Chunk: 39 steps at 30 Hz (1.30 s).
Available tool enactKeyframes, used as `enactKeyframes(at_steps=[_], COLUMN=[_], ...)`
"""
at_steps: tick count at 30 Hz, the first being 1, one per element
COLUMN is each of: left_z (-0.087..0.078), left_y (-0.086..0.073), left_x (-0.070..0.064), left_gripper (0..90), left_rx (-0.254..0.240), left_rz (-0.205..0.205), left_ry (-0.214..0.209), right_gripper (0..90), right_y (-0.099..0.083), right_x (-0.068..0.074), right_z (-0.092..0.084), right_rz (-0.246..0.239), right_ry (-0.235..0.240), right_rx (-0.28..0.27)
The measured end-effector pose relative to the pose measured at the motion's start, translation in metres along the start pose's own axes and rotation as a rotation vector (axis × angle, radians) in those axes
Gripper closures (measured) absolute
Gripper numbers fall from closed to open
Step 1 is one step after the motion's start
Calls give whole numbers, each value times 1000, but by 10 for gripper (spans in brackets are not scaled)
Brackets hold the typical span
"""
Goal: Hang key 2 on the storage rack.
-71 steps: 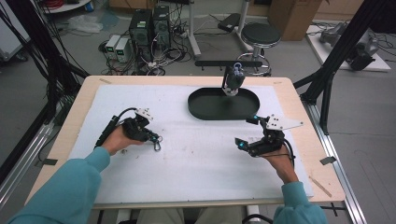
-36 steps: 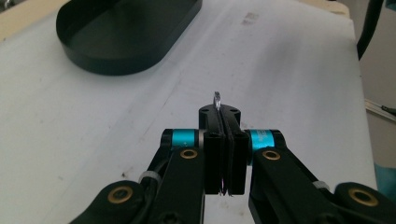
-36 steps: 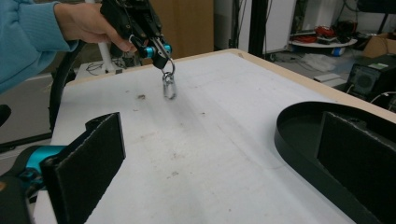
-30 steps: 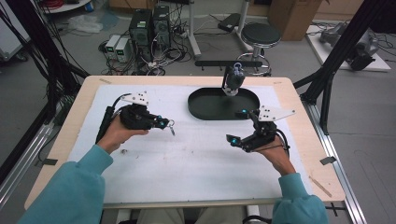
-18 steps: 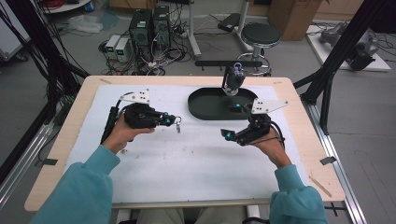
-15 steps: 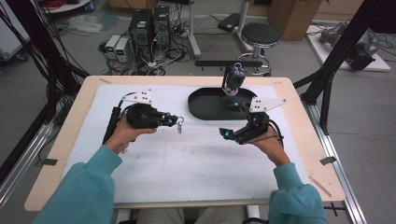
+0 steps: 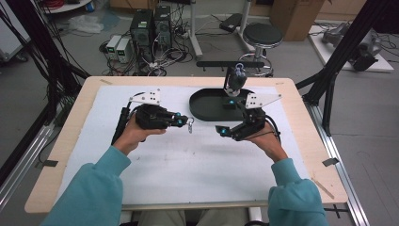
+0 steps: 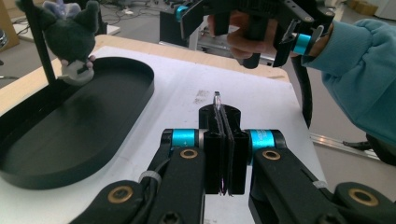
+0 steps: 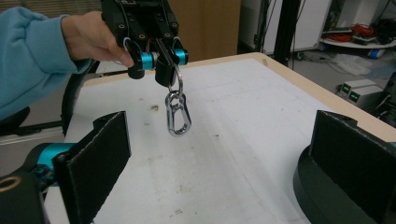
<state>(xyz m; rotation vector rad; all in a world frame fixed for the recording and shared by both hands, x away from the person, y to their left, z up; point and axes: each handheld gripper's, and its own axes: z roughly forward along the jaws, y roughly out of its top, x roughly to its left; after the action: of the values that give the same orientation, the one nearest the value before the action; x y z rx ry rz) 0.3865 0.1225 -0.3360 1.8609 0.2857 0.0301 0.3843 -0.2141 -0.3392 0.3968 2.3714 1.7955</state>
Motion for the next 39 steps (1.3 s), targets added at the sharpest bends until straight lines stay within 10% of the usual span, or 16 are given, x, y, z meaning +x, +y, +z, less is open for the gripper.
enactKeyframes(at_steps=[18,39], left_z=[9,11], left_y=[3,4], left_x=[-4,-7], left_gripper=[881,881], left_rx=[-13,-13], left_rz=[13,26], left_ry=[-20,-37], right_gripper=[168,571], right_y=[14,15], right_x=[-1,3], right_z=[28,39], right_rz=[-39,-114], right_ry=[98,183], right_rx=[35,57])
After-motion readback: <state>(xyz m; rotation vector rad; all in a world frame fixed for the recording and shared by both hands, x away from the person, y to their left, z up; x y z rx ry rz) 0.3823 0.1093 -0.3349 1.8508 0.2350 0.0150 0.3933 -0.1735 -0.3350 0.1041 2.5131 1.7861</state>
